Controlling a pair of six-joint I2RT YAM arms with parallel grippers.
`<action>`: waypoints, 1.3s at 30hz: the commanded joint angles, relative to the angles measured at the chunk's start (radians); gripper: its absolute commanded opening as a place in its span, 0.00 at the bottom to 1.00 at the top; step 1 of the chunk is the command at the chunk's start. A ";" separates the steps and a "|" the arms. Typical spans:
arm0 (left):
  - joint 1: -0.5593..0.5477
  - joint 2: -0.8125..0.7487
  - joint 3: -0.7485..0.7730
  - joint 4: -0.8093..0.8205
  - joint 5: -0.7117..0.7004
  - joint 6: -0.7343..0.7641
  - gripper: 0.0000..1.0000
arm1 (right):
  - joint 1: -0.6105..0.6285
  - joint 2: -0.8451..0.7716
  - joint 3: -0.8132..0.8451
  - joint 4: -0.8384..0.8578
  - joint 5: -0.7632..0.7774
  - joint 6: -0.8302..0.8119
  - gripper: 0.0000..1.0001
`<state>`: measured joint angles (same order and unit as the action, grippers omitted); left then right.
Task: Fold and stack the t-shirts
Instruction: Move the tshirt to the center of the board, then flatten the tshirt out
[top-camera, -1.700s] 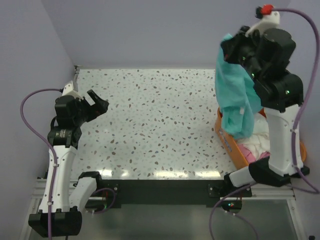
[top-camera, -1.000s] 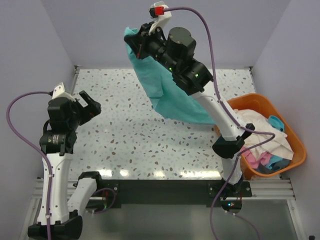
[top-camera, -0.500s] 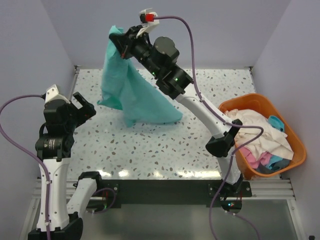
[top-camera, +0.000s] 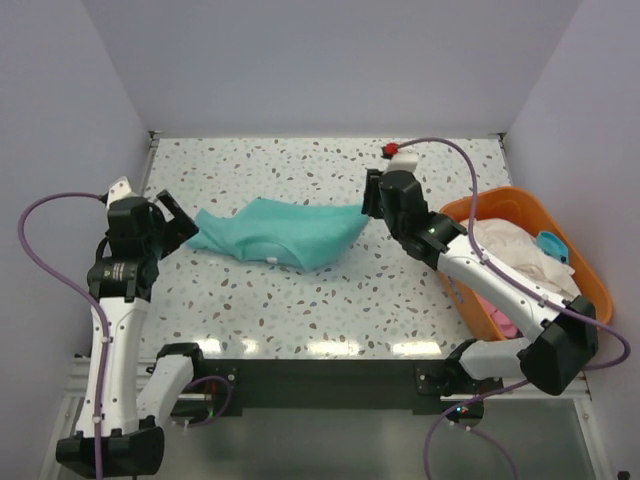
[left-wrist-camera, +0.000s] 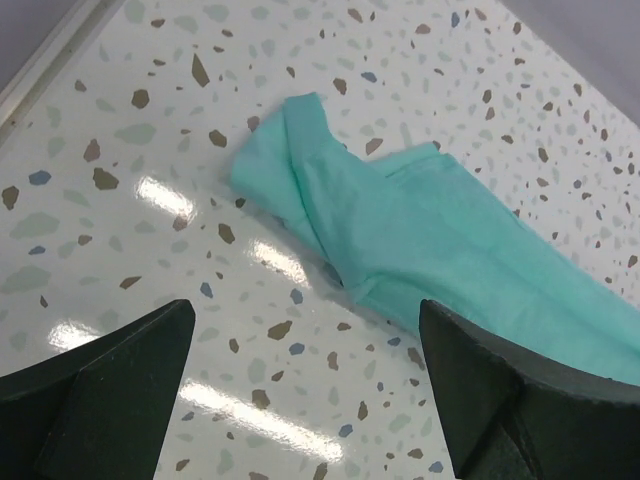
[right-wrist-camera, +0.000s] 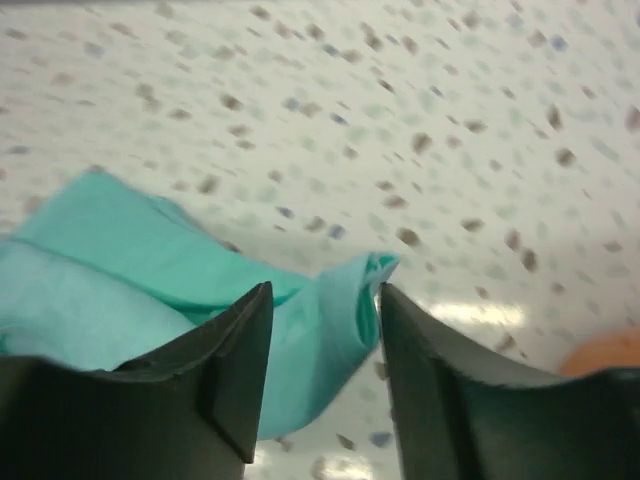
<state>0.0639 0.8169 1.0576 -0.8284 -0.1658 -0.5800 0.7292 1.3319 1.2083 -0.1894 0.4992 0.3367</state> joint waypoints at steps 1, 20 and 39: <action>-0.004 0.053 -0.079 0.077 0.047 -0.053 1.00 | -0.129 -0.062 -0.141 -0.093 -0.008 0.102 0.53; -0.159 0.372 -0.257 0.397 0.174 -0.144 1.00 | 0.084 0.115 -0.199 -0.341 0.002 0.372 0.99; -0.282 0.593 -0.326 0.433 0.098 -0.241 0.62 | 0.082 0.084 -0.349 -0.375 0.033 0.607 0.99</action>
<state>-0.2131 1.3708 0.7269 -0.4465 -0.0353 -0.7982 0.8124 1.4147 0.8703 -0.5800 0.5316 0.8951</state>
